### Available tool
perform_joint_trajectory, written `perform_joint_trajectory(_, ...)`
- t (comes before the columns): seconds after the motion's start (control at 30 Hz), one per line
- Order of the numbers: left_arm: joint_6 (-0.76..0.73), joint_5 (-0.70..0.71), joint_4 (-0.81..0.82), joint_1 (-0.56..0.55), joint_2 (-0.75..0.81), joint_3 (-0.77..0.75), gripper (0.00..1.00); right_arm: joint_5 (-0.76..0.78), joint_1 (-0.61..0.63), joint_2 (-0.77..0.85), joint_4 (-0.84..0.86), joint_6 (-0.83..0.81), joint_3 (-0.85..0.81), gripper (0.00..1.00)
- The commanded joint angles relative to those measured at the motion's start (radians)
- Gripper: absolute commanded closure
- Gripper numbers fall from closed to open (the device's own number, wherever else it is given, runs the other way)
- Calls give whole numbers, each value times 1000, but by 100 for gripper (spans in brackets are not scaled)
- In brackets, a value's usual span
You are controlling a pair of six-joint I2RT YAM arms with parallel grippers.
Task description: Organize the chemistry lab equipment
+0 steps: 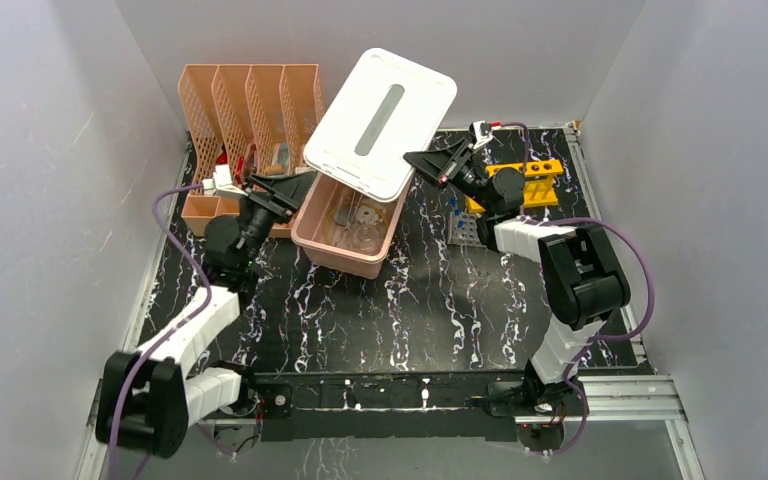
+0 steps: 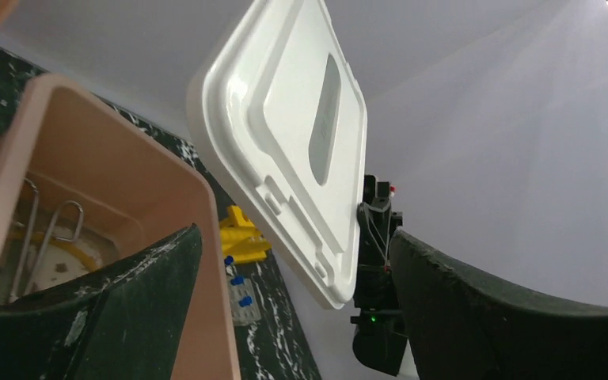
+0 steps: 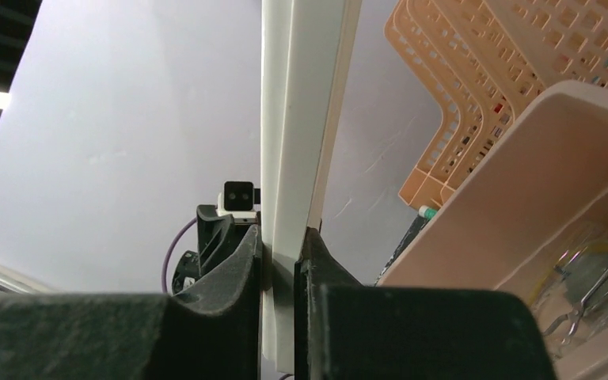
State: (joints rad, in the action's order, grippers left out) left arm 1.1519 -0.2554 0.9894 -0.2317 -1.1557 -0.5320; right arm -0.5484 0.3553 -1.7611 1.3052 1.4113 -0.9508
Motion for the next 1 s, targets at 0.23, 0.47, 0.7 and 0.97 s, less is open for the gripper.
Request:
perform_joint_trajectory(0.23,-416,135,-655,43,164,-213,8,-140,44,109,-236,-52,109,100)
perform_joint_trajectory(0.47,-422,120,-654,45,143,-217,8,-172,47,33,-225,-16,137,100)
perform_joint_trajectory(0.7,-445,119,-675,46,139,-224,8,-211,52,-83,-158,54,137,100)
perform_joint_trajectory(0.97,-448,103,-666,45,118,-224,8,-185,50,-214,271,347,182,100)
